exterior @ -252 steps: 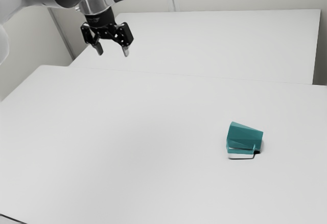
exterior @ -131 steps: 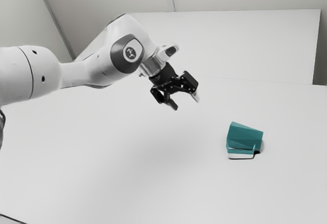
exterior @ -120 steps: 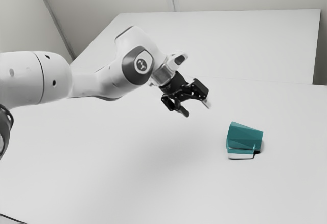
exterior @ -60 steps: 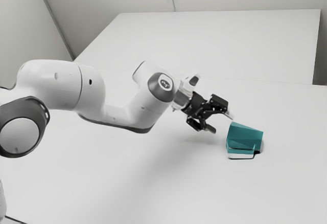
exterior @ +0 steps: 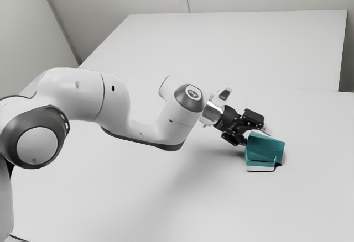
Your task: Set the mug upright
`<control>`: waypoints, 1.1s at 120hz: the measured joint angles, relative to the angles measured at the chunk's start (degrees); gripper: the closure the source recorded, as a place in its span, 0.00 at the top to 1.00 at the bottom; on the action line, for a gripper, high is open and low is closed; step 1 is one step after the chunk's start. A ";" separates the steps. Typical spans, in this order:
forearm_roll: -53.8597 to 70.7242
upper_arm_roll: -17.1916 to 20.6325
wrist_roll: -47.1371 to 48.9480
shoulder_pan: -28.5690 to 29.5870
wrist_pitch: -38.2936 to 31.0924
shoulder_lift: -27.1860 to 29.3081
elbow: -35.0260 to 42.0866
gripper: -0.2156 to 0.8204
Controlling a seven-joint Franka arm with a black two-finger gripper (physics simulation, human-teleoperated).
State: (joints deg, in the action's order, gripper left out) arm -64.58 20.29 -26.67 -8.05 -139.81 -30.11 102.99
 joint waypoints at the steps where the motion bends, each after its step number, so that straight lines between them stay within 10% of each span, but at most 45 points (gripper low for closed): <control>1: -0.02 0.01 -0.18 0.00 0.05 -0.06 -0.02 0.79; 132: -0.33 1.23 -12.52 0.75 1.43 -1.08 -2.73 0.07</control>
State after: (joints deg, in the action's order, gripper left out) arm -64.91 21.53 -39.19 -7.30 -138.38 -31.18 100.25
